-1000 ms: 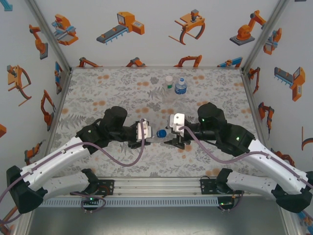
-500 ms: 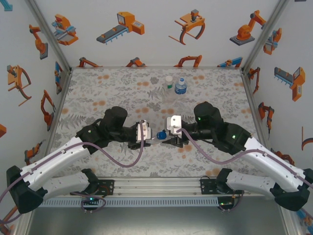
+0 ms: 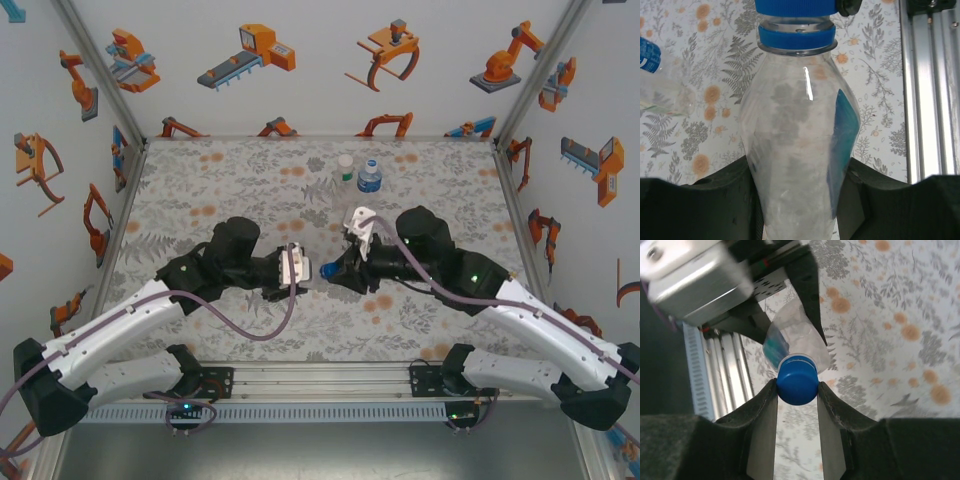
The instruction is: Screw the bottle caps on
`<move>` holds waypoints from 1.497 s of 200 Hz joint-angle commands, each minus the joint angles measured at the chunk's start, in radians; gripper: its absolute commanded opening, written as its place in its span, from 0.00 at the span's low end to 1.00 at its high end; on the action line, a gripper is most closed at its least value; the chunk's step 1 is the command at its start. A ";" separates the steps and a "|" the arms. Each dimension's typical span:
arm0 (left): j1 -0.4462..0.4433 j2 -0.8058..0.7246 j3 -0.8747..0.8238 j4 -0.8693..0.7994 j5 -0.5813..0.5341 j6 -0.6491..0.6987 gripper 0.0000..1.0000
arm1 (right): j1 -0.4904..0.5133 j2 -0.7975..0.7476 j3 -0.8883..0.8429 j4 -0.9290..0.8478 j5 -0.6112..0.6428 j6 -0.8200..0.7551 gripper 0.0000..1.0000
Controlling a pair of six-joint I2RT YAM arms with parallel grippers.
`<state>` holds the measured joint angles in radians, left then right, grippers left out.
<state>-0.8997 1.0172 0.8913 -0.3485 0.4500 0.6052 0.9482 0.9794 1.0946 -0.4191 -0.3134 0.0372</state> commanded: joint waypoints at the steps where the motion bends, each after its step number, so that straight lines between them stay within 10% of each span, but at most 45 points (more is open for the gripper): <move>1: -0.004 0.026 -0.004 0.075 -0.018 -0.004 0.00 | 0.001 0.029 -0.013 0.084 0.218 0.503 0.00; 35: -0.004 0.057 -0.003 0.110 -0.021 0.002 0.00 | 0.001 0.053 -0.032 -0.006 0.359 1.060 0.00; 86: -0.005 0.109 0.025 0.083 -0.009 0.029 0.00 | 0.000 0.068 -0.019 -0.018 0.443 1.156 0.13; 158: -0.004 0.164 0.053 0.047 0.024 0.036 0.00 | 0.000 -0.029 0.063 -0.038 0.433 0.579 0.58; 247: -0.004 0.129 0.066 0.055 0.136 0.065 0.00 | -0.001 -0.082 0.130 -0.172 -0.089 -0.409 0.59; 299: -0.005 0.093 0.095 0.000 0.171 0.062 0.00 | -0.001 -0.090 0.106 -0.193 -0.139 -0.566 0.56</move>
<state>-0.9020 1.1542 0.9558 -0.3218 0.5636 0.6472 0.9482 0.9066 1.1965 -0.6003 -0.3893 -0.3931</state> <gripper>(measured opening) 0.466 0.572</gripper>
